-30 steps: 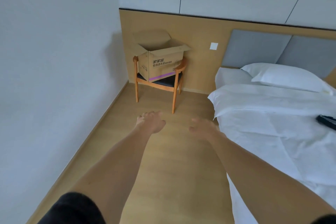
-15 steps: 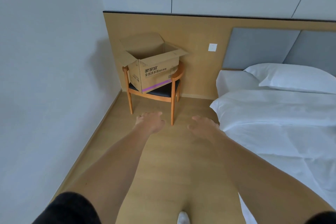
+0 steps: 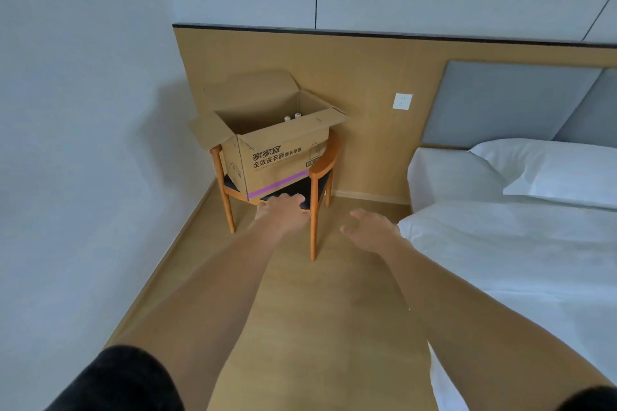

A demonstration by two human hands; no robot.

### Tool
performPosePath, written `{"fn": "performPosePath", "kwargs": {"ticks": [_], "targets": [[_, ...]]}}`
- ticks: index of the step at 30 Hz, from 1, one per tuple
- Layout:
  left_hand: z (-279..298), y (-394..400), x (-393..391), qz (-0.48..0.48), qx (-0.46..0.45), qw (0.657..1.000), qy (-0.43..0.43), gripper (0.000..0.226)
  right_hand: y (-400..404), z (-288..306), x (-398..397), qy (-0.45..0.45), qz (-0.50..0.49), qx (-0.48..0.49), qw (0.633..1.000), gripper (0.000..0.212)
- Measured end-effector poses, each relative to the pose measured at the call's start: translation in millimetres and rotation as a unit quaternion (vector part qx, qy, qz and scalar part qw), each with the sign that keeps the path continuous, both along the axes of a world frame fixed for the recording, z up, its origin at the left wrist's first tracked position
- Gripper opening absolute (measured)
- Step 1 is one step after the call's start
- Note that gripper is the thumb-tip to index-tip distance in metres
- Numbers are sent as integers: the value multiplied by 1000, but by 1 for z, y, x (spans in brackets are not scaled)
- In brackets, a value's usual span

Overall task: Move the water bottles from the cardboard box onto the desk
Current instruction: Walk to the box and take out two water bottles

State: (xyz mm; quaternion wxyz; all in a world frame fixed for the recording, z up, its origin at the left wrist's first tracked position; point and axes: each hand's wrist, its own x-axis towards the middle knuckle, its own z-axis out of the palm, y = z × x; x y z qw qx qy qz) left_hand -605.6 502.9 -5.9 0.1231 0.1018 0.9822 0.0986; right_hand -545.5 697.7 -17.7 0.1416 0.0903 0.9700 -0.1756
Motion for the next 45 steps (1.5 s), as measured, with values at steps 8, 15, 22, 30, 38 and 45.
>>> {"fn": "performPosePath", "kwargs": {"ticks": [8,15,22,30,38,45], "targets": [[-4,44,-134,-52,6,998,22,39,36,-3,-118,16,-32,15,999,61],[-3,75,-283,-90,30,995,19,49,63,0,-256,0,-69,43,997,61],[15,78,-421,-109,39,993,32,45,50,23,-395,20,-71,33,997,61],[7,48,-516,-68,22,997,19,44,33,25,-510,46,-39,28,998,57],[-28,-1,-607,49,21,999,-6,49,7,-7,-645,42,66,8,997,57],[-54,-22,-687,161,12,986,-49,54,0,-32,-773,19,176,0,984,56]]}}
